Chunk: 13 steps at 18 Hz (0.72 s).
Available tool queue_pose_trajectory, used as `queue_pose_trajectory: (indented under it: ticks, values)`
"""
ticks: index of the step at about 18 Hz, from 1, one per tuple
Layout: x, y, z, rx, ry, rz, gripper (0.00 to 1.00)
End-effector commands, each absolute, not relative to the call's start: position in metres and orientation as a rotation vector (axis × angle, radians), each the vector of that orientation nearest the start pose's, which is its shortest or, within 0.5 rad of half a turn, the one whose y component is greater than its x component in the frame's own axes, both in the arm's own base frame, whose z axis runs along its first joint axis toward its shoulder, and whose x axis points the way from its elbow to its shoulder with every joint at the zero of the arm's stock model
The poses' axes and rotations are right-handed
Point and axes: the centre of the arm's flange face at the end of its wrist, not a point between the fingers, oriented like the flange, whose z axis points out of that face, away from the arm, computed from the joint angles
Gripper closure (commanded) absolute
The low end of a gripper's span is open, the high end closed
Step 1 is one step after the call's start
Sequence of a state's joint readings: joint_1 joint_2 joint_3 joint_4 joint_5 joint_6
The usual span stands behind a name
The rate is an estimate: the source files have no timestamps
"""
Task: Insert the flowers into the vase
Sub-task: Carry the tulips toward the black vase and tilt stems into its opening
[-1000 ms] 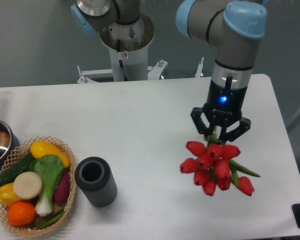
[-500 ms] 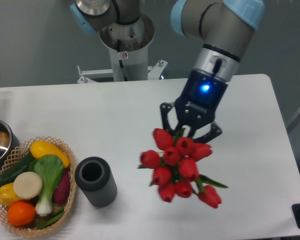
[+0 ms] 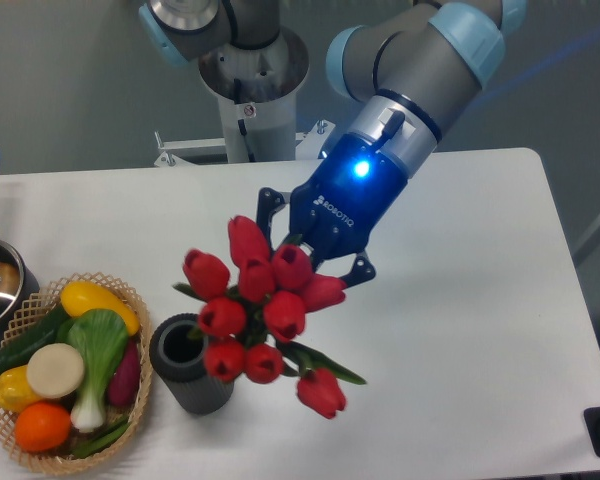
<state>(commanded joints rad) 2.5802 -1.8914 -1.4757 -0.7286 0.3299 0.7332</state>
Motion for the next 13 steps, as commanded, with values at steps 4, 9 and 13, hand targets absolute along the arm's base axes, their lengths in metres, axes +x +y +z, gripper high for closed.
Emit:
queue_pose_trajectory:
  ticks: [4,9,13]
  values:
    - [-0.393,0.542,0.492,-1.847,0.194,-0.432,0.97]
    - [-0.377,0.561,0.482,-1.846,0.227,-0.469,0.96]
    - [-0.372,0.570,0.474,-1.843,0.249,-0.480,0.96]
